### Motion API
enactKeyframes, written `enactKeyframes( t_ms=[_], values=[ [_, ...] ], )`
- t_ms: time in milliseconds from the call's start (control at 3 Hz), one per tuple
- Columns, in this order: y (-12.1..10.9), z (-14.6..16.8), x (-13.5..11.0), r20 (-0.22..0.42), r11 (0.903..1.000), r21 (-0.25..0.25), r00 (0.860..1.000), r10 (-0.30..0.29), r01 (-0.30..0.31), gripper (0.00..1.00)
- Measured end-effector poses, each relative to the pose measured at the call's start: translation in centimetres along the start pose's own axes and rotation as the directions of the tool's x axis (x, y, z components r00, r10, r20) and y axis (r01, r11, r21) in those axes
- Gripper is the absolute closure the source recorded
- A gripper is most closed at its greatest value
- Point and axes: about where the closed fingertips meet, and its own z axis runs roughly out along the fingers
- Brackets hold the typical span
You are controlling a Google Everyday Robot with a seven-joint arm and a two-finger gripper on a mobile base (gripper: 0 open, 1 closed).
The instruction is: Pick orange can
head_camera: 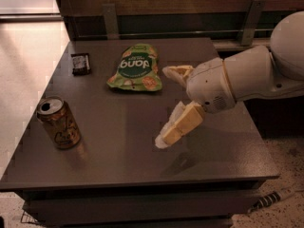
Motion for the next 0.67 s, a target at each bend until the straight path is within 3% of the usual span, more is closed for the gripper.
enactKeyframes(
  t_ms=[333,667],
  values=[
    [-0.6,1.0,-0.5,0.042,0.9998,0.013,0.999,-0.017,0.017,0.0],
    [-2.3,4.0,-2.0,0.128,0.9989,0.019,0.991,-0.045,0.043,0.0]
  ],
)
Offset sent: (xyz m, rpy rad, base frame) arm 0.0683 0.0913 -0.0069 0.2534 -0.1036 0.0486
